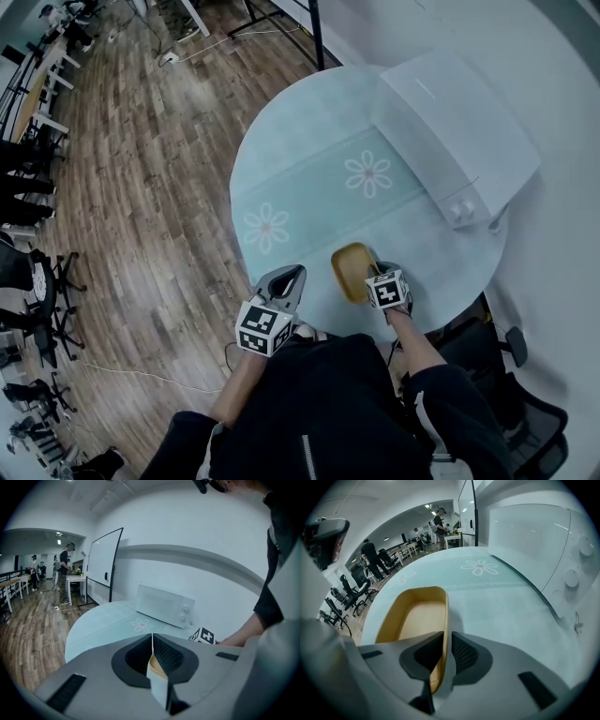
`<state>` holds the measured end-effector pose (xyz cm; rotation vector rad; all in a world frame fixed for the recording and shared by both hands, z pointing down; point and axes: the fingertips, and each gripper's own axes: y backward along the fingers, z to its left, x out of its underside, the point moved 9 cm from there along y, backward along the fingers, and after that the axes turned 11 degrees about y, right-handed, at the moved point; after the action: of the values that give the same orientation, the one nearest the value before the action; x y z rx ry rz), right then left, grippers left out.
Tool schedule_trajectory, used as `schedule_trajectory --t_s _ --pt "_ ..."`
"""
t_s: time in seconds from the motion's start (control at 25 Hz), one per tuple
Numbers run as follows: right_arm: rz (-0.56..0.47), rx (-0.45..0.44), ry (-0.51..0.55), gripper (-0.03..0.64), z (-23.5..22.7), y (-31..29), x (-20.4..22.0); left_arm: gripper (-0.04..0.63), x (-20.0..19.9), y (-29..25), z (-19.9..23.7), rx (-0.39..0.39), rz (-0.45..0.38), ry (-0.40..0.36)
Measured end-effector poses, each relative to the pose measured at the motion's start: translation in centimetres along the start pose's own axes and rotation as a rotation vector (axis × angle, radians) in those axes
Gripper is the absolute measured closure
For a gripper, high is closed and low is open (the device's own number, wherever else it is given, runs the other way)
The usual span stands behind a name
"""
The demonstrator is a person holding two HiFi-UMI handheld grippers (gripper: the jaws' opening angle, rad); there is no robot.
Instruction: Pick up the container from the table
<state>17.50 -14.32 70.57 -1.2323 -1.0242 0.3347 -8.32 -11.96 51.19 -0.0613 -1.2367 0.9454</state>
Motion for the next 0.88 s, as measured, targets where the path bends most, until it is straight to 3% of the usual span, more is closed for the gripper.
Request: schedule_trajectory --t_s 0.24,0.6,0.88 --pt "-0.004 -0.007 0.006 0.583 0.4 -0.1 -0.1 0.575 0.2 0.1 -0.2 -0.007 0.000 0.001" --pt "-0.011 -0.022 -0.015 0.589 -0.1 0.4 -0.2 0.575 0.0 -0.5 -0.4 -0.011 0.005 0.004" --pt "-0.031 0.000 -0.128 0.589 -0.5 1.0 -0.1 0.575 -0.7 -1.3 0.4 0.027 0.010 -0.006"
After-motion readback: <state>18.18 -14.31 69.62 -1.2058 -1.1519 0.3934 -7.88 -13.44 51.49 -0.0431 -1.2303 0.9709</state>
